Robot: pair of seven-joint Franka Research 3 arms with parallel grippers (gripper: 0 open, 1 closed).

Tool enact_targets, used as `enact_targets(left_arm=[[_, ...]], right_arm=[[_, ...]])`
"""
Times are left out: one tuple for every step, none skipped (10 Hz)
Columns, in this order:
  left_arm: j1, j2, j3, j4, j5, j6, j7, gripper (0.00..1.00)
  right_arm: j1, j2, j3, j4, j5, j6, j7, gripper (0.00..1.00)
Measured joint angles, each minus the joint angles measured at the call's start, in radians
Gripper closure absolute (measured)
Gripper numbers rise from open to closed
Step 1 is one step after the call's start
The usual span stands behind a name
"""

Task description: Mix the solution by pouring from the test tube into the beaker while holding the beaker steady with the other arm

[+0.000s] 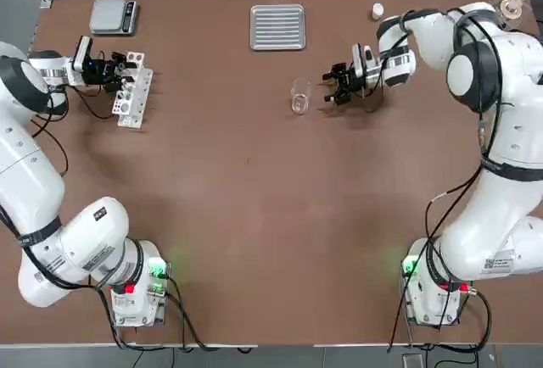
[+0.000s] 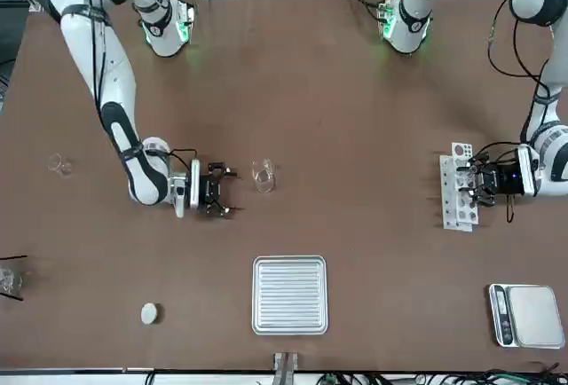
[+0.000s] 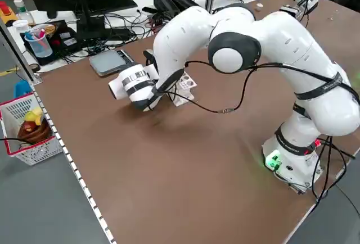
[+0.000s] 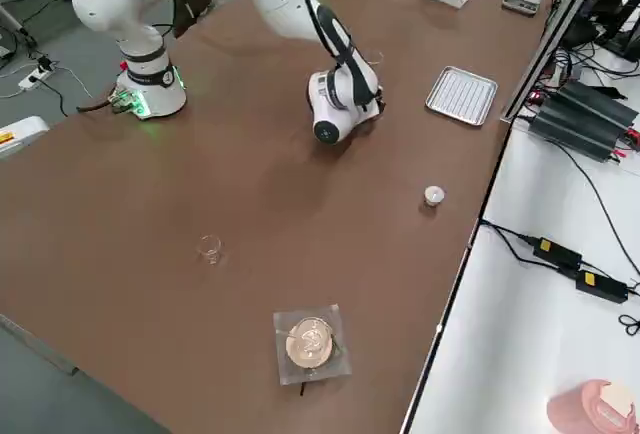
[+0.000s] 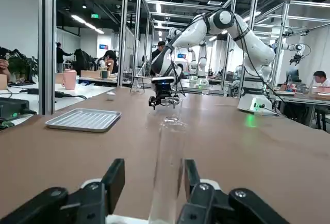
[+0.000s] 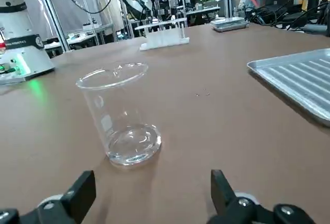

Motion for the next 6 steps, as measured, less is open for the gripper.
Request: enact_targets(left_arm=[[0.003,0.000,-0.001,0.000,0.000,0.000,0.000,0.45],[0.006,0.000,-0.001,0.001,0.000,0.000,0.000,0.45],[0.010,0.000,-0.001,0.002,0.000,-0.001,0.000,0.47],[0.011,0.000,-0.001,0.002,0.000,-0.001,0.000,0.48],[0.012,0.000,-0.001,0.002,0.000,-0.001,0.000,0.52],[0.012,0.000,-0.001,0.002,0.000,-0.001,0.000,0.60]], right_arm=[[0.003,0.000,0.011,-0.010,0.004,0.000,0.000,0.01],[0.004,0.000,0.027,-0.021,0.005,0.000,0.000,0.01],[0.005,0.000,0.038,-0.034,0.005,0.000,0.000,0.01],[0.007,0.000,0.042,-0.044,0.008,0.000,0.000,0.01],[0.010,0.000,0.043,-0.050,0.016,0.000,-0.002,0.02],[0.016,0.000,0.044,-0.051,0.032,0.000,-0.015,0.04]])
